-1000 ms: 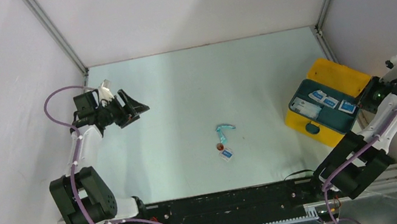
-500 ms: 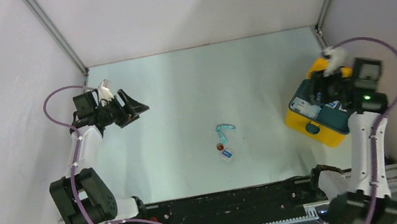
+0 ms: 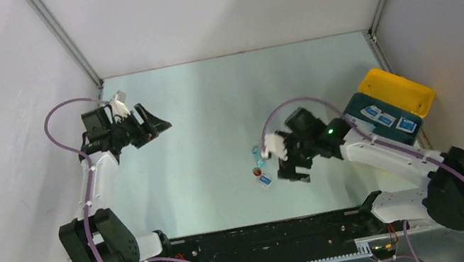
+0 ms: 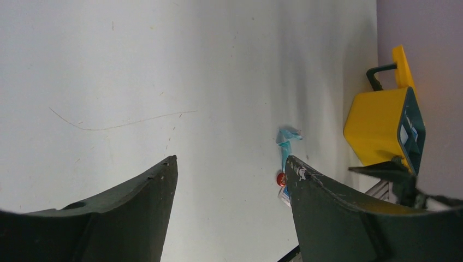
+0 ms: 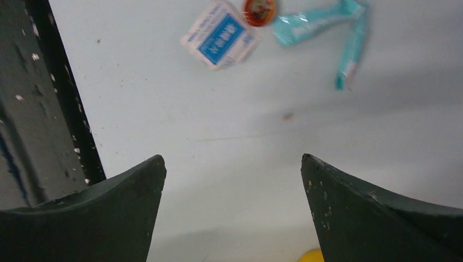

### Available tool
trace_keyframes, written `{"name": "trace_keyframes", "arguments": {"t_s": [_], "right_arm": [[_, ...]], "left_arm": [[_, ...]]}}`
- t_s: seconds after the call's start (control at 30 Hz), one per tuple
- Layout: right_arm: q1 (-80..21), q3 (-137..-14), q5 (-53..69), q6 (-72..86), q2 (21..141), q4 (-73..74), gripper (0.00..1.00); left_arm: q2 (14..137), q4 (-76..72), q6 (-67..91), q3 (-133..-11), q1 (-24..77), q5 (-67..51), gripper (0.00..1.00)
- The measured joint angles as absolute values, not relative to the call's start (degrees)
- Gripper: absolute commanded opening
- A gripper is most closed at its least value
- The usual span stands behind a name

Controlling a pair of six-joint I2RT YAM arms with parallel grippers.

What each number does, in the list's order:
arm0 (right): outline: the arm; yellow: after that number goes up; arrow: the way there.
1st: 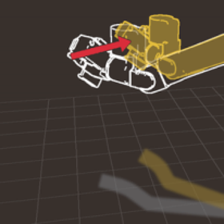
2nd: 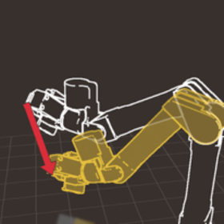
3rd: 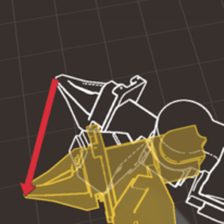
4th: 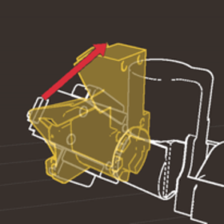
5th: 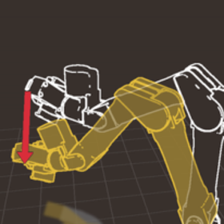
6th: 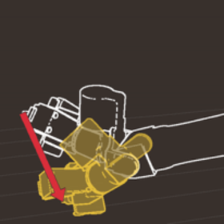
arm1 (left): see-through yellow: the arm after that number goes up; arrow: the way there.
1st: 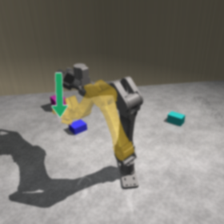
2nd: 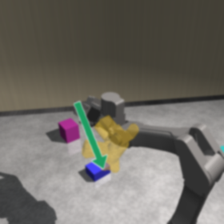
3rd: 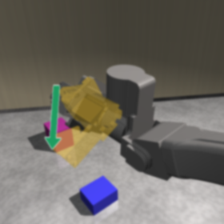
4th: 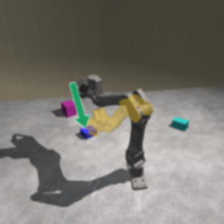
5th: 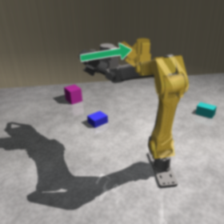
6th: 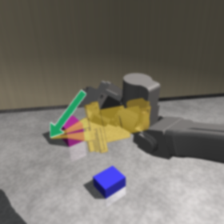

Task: Organize the medicine kit

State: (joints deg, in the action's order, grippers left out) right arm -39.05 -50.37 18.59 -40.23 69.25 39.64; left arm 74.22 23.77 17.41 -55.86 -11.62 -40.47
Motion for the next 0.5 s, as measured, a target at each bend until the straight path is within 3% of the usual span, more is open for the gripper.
{"name": "trace_keyframes", "arguments": {"t_s": [0.3,0.5], "right_arm": [[-58.22,-44.49,3.31,-48.34,80.49,27.20,0.99],[-63.61,-44.14,-3.05,-49.43,84.73,19.25,0.82]], "left_arm": [[74.22,24.60,16.88,-55.86,-11.62,-39.13,0.77],[74.22,24.67,16.84,-55.86,-11.62,-39.09,0.77]]}}
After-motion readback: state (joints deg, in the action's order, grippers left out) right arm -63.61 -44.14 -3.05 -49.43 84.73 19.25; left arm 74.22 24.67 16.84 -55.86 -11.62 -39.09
